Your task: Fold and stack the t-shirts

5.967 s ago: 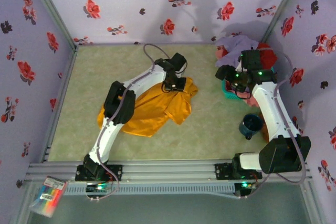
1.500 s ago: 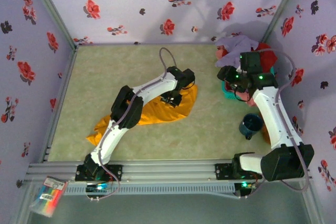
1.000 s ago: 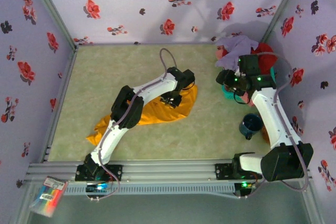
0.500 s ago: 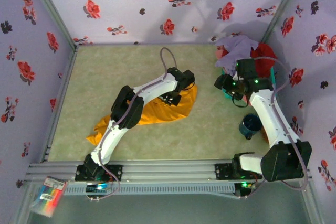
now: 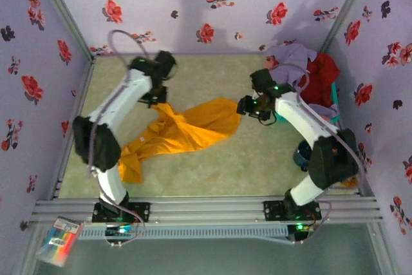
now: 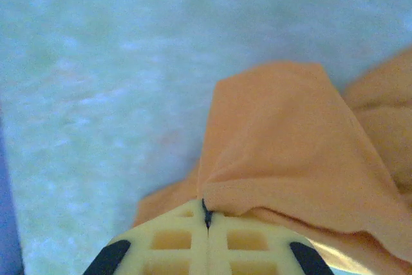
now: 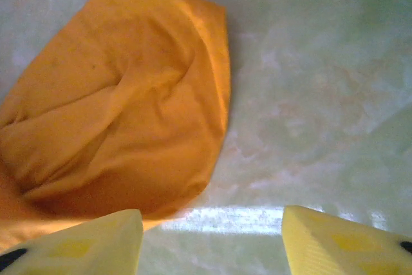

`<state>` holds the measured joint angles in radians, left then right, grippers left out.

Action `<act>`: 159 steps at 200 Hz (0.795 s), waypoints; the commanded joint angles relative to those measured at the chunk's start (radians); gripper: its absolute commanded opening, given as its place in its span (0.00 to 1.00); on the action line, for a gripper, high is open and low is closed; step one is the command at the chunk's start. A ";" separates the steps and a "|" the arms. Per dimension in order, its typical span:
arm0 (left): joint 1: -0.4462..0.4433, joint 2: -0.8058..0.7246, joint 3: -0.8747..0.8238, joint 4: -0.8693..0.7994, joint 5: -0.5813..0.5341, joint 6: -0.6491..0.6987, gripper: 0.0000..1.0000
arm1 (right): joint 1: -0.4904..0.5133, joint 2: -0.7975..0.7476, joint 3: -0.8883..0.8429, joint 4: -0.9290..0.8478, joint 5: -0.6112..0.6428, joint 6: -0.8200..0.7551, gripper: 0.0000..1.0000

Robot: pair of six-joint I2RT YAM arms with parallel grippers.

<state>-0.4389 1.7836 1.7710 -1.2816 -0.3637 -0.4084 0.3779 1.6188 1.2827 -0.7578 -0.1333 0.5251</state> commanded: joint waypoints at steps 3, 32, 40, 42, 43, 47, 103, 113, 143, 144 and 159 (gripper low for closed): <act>0.101 -0.083 -0.062 0.014 0.042 0.042 0.00 | -0.010 0.179 0.128 -0.051 -0.001 -0.117 0.55; 0.196 -0.101 -0.063 0.005 0.082 0.087 0.00 | -0.029 0.330 0.228 -0.037 -0.075 -0.132 0.55; 0.213 -0.105 -0.071 0.007 0.097 0.097 0.00 | -0.036 0.357 0.245 -0.028 -0.108 -0.120 0.55; 0.218 -0.107 -0.073 0.008 0.101 0.098 0.00 | -0.037 0.363 0.248 -0.024 -0.115 -0.116 0.55; 0.220 -0.107 -0.075 0.009 0.104 0.099 0.00 | -0.037 0.365 0.250 -0.021 -0.118 -0.114 0.55; 0.227 -0.111 -0.082 0.012 0.110 0.101 0.00 | -0.037 0.374 0.254 -0.011 -0.129 -0.107 0.56; 0.286 -0.143 -0.165 0.039 0.149 0.116 0.00 | -0.038 0.458 0.337 0.020 -0.155 -0.086 0.56; 0.298 -0.151 -0.177 0.040 0.152 0.121 0.00 | -0.040 0.457 0.342 0.024 -0.153 -0.080 0.56; 0.336 -0.176 -0.212 0.050 0.166 0.147 0.00 | -0.060 0.504 0.370 0.012 -0.169 -0.066 0.58; 0.337 -0.176 -0.212 0.050 0.167 0.148 0.00 | -0.061 0.507 0.371 0.013 -0.171 -0.065 0.58; 0.361 -0.178 -0.216 0.044 0.171 0.169 0.00 | -0.069 0.527 0.375 0.031 -0.181 -0.058 0.54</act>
<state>-0.1139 1.6432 1.5677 -1.2343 -0.2111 -0.2897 0.3309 2.0899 1.6318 -0.7338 -0.2867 0.4454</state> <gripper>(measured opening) 0.066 0.572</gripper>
